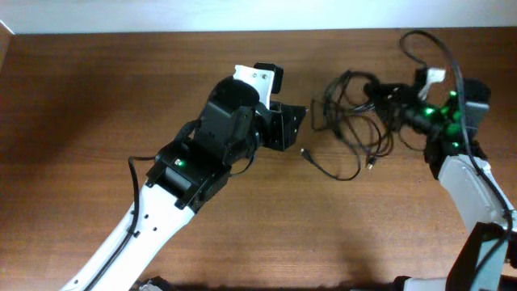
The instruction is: Untangle cables
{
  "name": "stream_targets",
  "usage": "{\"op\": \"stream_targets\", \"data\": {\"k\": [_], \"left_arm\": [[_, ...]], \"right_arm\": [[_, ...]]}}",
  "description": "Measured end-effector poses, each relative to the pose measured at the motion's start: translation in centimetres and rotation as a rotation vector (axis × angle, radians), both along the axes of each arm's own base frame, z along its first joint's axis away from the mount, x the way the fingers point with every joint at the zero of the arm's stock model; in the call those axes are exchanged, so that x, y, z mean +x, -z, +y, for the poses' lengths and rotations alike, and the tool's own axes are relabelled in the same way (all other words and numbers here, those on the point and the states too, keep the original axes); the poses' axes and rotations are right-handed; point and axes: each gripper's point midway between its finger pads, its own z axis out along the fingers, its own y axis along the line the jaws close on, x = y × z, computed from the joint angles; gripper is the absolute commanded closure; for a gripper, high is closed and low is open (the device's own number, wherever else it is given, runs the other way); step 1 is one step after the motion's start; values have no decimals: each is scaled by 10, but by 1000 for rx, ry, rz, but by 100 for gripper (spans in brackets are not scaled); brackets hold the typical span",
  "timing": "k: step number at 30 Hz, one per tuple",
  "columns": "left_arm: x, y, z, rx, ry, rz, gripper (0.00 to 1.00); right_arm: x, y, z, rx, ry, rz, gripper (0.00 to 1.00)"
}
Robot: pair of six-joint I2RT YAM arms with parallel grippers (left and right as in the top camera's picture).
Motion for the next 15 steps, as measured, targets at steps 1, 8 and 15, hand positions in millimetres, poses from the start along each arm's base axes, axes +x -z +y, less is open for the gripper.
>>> {"op": "stream_targets", "data": {"k": [1,8,15], "left_arm": [[1,1,3,14,-12,-5,45],[6,35,52,245,-208,45,33],[-5,62,95,439,-312,119,5]], "right_arm": [[-8,25,4,-67,3,114,96],[-35,27,16,-851,-171,165,96],[-58,33,66,-1067,-330,96,53]]}}
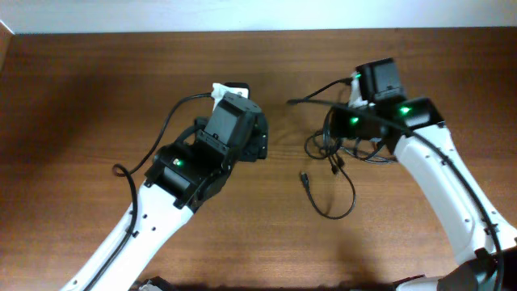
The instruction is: Untangle cables
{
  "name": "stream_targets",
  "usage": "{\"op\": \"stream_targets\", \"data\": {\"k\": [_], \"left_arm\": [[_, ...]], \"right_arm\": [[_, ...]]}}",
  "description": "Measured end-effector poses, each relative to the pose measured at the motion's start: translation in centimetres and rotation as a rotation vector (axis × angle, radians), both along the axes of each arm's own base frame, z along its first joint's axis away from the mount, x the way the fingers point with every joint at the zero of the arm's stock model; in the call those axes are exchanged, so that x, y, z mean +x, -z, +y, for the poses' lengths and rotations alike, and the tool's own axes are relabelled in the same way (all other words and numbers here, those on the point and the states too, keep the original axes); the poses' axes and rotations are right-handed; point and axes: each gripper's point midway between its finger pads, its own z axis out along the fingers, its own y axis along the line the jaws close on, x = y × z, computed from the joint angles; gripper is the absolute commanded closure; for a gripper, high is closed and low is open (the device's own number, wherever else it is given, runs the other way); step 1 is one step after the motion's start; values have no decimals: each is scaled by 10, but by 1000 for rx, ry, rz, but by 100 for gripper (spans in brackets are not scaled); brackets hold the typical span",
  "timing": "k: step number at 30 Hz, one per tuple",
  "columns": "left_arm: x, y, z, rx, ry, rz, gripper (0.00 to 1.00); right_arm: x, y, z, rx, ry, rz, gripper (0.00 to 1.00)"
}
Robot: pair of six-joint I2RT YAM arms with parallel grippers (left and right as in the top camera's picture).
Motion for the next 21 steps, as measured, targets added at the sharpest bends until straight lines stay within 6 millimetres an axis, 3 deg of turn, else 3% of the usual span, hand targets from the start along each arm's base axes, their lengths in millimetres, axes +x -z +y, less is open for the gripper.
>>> {"op": "stream_targets", "data": {"k": [3,4,10,11,13,16,18,20,21], "left_arm": [[4,4,23,18,-60,25,2],[5,4,32,20,-83,28,1],[4,0,45,16,-115,24,1],[2,1,47,26,-119,31,1],[-1,5,53,45,-131,51,1],[-3,11,79,67,-209,95,1],[-2,13,94,64,-260,108,1],[-2,13,95,61,-266,109,1],[-2,13,95,61,-266,109,1]], "right_arm": [[-10,2,19,-24,-60,5,10],[-10,2,18,-29,-59,3,1],[-9,2,17,-37,-55,1,1],[-9,2,17,-37,-55,0,4],[-10,3,16,-41,-55,4,18],[-12,4,15,-59,-80,5,28],[-16,7,12,-80,-102,16,29],[-22,22,9,-99,-112,50,33],[-24,30,8,-111,-117,74,42]]}}
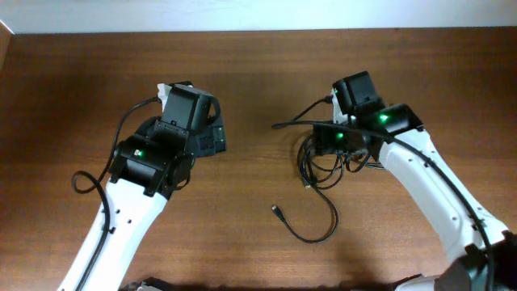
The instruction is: Untangle cables
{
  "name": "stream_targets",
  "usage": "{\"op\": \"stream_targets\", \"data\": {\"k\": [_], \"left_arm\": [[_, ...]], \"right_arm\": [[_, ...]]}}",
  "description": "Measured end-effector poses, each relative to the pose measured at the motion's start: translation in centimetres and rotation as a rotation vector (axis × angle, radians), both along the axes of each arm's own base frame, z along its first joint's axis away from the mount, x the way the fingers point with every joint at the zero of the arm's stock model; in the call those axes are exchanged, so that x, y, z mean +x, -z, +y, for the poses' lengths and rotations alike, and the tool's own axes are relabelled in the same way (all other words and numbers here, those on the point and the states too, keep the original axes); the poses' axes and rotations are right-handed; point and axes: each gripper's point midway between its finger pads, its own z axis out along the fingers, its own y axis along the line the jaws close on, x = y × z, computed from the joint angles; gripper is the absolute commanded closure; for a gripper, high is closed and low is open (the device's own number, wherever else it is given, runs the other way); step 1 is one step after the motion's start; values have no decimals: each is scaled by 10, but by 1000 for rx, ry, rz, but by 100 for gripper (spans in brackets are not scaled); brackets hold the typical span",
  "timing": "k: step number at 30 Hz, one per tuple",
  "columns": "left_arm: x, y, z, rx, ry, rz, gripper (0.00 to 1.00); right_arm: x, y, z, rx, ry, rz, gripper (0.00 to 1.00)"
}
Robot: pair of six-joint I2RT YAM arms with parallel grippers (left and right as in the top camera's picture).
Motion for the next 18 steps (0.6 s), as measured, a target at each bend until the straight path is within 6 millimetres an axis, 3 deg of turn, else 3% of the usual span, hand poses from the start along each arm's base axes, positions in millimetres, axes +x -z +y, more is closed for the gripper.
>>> {"op": "stream_targets", "data": {"k": [3,4,8,10,15,18], "left_arm": [[0,0,0,0,0,0,1],[0,0,0,0,0,0,1],[0,0,0,0,0,0,1],[0,0,0,0,0,0,1],[0,0,0,0,0,0,1],[0,0,0,0,0,0,1]], "right_arm": [[-4,24,-2,-39,-44,57,66],[-6,29,-2,-42,-46,68,67],[-5,50,-2,-66,-98,83,66],[5,54,-3,-89,-108,50,60],[18,53,-4,-128,-174,-16,54],[26,52,-21,-208,-171,-44,55]]}}
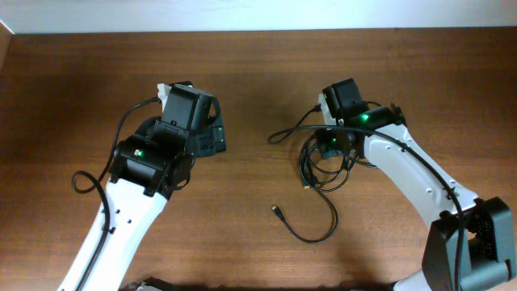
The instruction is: Untangle cables
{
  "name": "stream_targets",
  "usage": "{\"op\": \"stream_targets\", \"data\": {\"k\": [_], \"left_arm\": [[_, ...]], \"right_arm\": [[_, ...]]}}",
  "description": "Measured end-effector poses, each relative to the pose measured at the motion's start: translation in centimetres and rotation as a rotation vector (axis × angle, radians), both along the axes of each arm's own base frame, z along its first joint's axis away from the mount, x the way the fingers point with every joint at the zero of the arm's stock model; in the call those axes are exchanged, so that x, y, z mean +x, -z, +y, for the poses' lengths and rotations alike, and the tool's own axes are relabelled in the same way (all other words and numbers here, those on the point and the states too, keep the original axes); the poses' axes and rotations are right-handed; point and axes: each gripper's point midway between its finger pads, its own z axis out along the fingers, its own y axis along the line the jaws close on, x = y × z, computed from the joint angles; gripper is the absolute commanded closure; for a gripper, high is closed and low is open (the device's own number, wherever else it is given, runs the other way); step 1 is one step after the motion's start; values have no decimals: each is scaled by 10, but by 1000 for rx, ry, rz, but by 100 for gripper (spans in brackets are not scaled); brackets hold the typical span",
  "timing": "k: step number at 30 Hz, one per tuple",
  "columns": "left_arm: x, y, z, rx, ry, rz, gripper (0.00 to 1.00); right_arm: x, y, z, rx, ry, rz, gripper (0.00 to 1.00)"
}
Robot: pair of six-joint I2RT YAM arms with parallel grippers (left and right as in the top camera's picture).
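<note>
The black cable tangle (313,168) lies right of the table's middle. One strand runs down from it in a loop (325,229) and ends in a plug (277,212). Another strand (283,133) sticks out to the left. My right gripper (330,145) points down into the top of the tangle and looks shut on the cables; its fingertips are hidden among them. My left gripper (215,139) is well to the left, apart from the cables and holding nothing. How its jaws stand does not show.
The brown wooden table (73,89) ends at a pale wall along the far edge. The left arm's own grey cable (89,179) loops beside its forearm. The right arm's base (477,242) stands at the lower right corner.
My right wrist has turned and shifted slightly left above the tangle. The strand sticking out to the left has dropped a little lower. The left arm and the plug end are where they were.
The tangle first lay at the far right with my right gripper on it and my left gripper close to its left side. Then the left arm stood further left, in two steps, and the right gripper and tangle stood nearer the middle, the plug strand trailing below.
</note>
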Motion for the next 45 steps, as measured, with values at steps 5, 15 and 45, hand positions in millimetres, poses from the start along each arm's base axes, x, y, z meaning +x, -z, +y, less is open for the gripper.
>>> {"op": "stream_targets", "data": {"k": [5,15,45], "left_arm": [[0,0,0,0,0,0,1],[0,0,0,0,0,0,1],[0,0,0,0,0,0,1]], "right_arm": [[-5,12,-13,123,-79,93,74],[-35,30,-7,151,-193,192,45],[-34,54,-28,156,-122,187,87]]}}
